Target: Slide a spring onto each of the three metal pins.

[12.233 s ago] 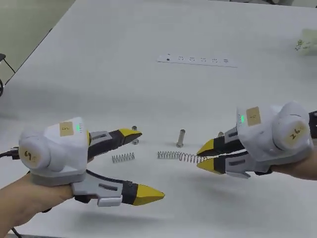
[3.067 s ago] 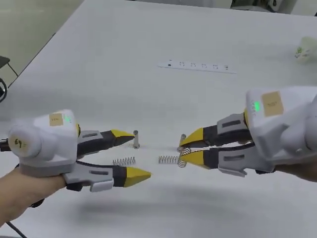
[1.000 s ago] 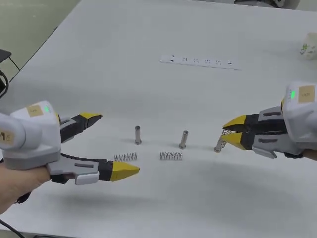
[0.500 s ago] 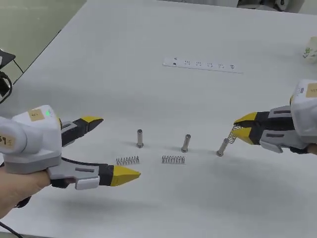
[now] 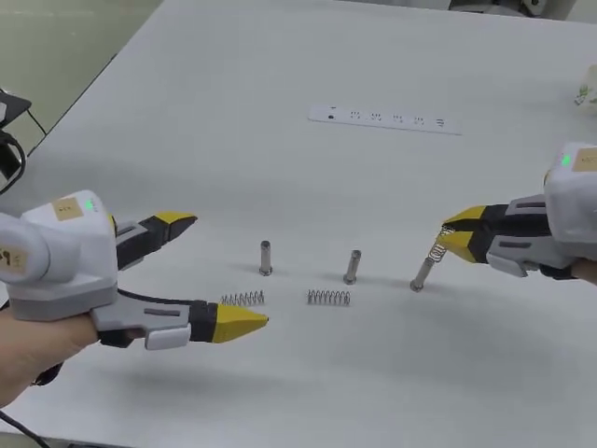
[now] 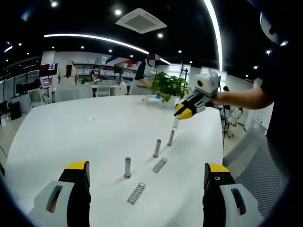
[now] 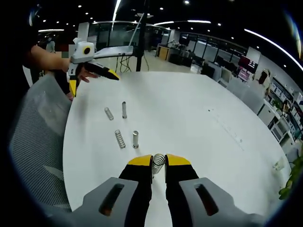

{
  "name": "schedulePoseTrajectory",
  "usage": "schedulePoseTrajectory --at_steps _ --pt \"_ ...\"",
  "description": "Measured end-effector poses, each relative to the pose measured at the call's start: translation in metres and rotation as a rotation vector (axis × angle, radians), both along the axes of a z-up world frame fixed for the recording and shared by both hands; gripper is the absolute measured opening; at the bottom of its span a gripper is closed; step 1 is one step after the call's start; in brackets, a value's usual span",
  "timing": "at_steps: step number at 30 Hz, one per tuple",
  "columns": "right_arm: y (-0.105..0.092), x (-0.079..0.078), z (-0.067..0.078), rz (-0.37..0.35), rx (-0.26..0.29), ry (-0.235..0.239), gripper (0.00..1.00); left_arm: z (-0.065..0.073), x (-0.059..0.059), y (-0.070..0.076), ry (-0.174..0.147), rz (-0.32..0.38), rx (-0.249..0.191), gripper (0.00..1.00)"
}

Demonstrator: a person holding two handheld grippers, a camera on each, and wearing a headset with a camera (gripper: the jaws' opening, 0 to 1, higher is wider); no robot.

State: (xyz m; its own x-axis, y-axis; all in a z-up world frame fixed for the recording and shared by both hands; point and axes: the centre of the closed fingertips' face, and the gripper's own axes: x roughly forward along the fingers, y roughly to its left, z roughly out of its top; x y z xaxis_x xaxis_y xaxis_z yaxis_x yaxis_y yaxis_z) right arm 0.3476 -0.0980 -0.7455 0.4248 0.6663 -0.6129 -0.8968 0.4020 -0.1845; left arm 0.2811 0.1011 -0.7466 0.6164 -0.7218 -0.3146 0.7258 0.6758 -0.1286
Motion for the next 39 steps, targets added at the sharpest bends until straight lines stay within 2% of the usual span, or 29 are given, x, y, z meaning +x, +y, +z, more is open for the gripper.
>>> schedulePoseTrajectory --at_steps 8,12,26,32,39 --pt "0.000 0.002 -0.003 -0.022 0.026 0.026 0.07 -0.001 -0.002 0.001 0.004 0.003 0.001 0.98" --pt "0.000 0.001 -0.006 -0.016 0.010 0.026 0.07 -0.002 -0.002 0.003 0.005 0.006 0.004 0.98" --pt "0.004 0.003 -0.015 -0.015 0.004 0.036 0.07 -0.002 -0.003 0.005 0.011 0.014 0.000 0.97" --pt "0.004 0.003 -0.026 0.001 -0.029 0.029 0.07 -0.002 -0.002 0.005 0.008 0.018 0.004 0.97" --pt "0.004 0.002 -0.044 -0.002 -0.051 0.055 0.08 -0.002 -0.002 0.005 0.011 0.018 0.005 0.97"
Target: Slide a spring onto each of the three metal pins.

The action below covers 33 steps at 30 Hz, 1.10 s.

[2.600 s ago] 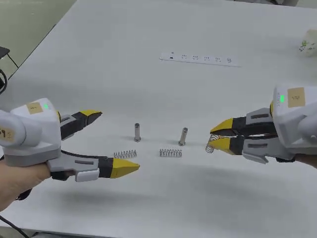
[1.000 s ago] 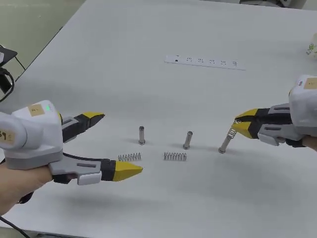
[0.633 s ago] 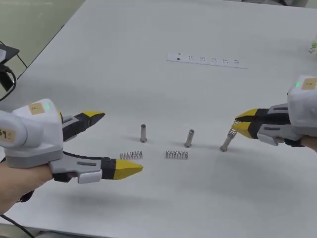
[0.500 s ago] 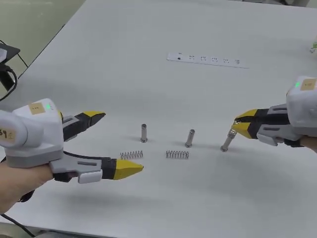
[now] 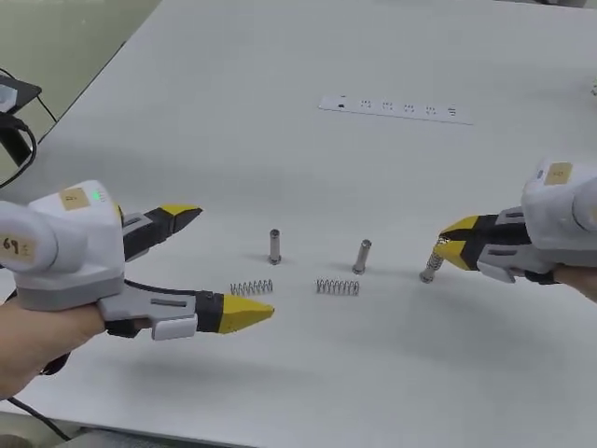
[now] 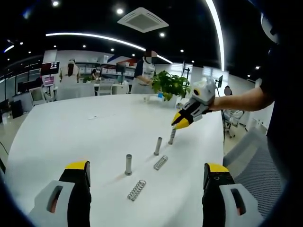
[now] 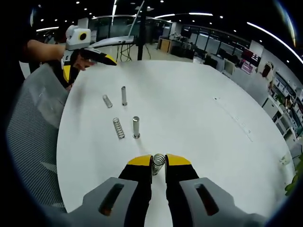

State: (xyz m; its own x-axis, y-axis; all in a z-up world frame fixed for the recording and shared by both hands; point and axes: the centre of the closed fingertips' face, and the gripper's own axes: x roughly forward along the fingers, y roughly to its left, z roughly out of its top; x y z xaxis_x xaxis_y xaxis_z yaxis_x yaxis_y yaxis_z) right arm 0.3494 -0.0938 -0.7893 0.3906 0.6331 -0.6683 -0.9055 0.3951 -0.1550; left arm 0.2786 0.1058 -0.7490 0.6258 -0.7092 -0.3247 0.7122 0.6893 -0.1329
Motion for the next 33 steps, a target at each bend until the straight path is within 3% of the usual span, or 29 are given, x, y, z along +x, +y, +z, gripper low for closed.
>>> schedulePoseTrajectory --at_steps 7,14,29,33 --pt "-0.002 -0.002 -0.016 -0.019 -0.006 0.029 0.08 0.000 0.001 0.001 -0.002 0.004 0.003 0.97" --pt "-0.003 -0.003 -0.022 -0.025 -0.016 0.044 0.08 0.000 0.001 0.002 -0.001 0.008 0.004 0.97" --pt "-0.004 -0.002 -0.019 -0.035 0.008 0.054 0.09 -0.001 0.002 -0.001 0.003 0.000 0.005 0.97" --pt "-0.005 0.001 -0.018 -0.050 0.020 0.044 0.17 -0.001 0.002 -0.002 0.003 0.001 0.006 0.97"
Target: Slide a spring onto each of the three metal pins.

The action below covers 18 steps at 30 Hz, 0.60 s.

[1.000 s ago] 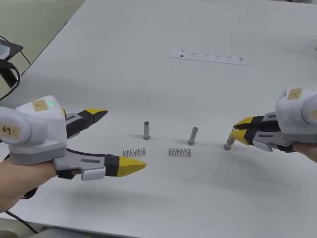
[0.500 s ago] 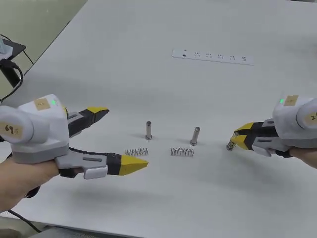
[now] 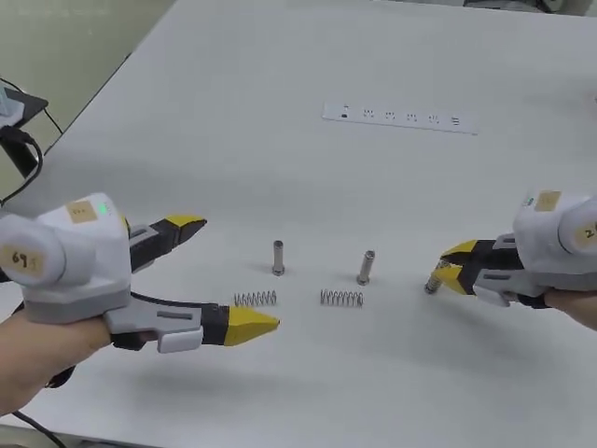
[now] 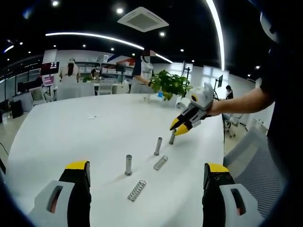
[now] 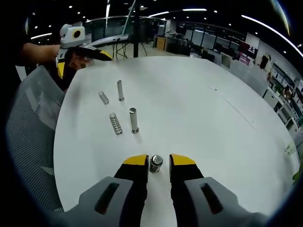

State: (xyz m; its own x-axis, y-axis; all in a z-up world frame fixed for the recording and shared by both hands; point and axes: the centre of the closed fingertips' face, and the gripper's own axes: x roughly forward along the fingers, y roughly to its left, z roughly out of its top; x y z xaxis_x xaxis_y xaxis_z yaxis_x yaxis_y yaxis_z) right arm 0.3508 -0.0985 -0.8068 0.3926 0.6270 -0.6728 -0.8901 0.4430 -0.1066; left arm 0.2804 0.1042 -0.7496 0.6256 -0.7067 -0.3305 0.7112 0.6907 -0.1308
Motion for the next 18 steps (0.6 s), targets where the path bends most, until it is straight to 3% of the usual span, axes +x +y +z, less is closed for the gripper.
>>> schedulePoseTrajectory --at_steps 3,8,18 --pt "-0.0014 0.0026 0.0011 -0.022 0.023 0.003 0.23 0.0008 0.0001 0.0006 -0.001 0.004 -0.002 0.97" --pt "-0.0019 0.0006 0.0004 -0.025 0.021 0.003 0.24 0.0000 -0.0019 0.0014 0.004 0.004 0.002 0.97" --pt "-0.0055 -0.0039 0.0042 -0.064 0.077 0.013 0.25 -0.0007 -0.0042 -0.0004 0.007 0.005 0.001 0.97"
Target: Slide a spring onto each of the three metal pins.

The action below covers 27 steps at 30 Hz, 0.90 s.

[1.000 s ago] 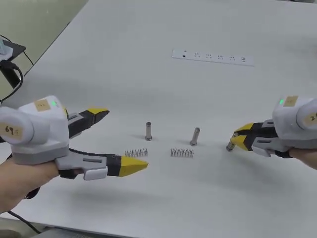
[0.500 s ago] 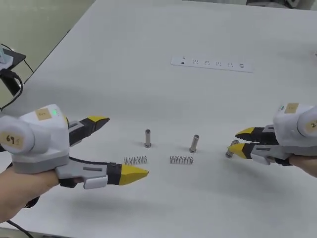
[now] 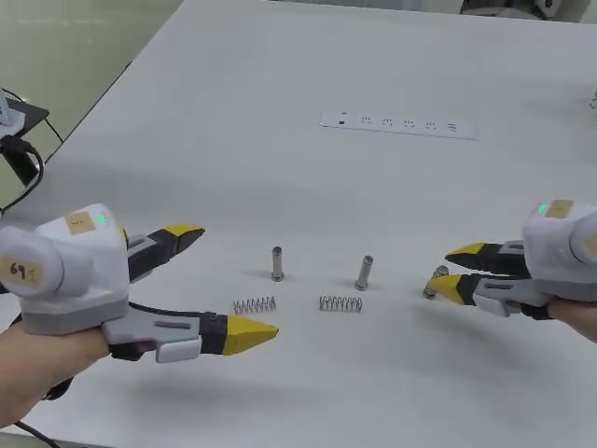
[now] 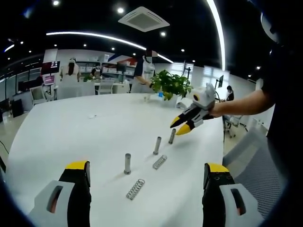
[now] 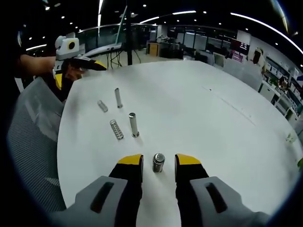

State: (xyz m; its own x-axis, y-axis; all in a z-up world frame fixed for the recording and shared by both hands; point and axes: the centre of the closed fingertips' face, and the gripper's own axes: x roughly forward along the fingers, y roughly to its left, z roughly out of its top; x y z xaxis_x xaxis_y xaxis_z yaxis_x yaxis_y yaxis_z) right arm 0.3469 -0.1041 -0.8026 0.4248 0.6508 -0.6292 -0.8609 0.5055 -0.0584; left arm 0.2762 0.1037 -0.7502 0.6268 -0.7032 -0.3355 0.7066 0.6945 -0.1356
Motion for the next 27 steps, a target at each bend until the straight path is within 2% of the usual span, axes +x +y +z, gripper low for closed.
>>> schedulePoseTrajectory --at_steps 27 --pt "-0.010 -0.007 0.011 -0.080 0.079 0.006 0.25 -0.002 -0.002 0.002 0.012 0.005 0.012 0.97"
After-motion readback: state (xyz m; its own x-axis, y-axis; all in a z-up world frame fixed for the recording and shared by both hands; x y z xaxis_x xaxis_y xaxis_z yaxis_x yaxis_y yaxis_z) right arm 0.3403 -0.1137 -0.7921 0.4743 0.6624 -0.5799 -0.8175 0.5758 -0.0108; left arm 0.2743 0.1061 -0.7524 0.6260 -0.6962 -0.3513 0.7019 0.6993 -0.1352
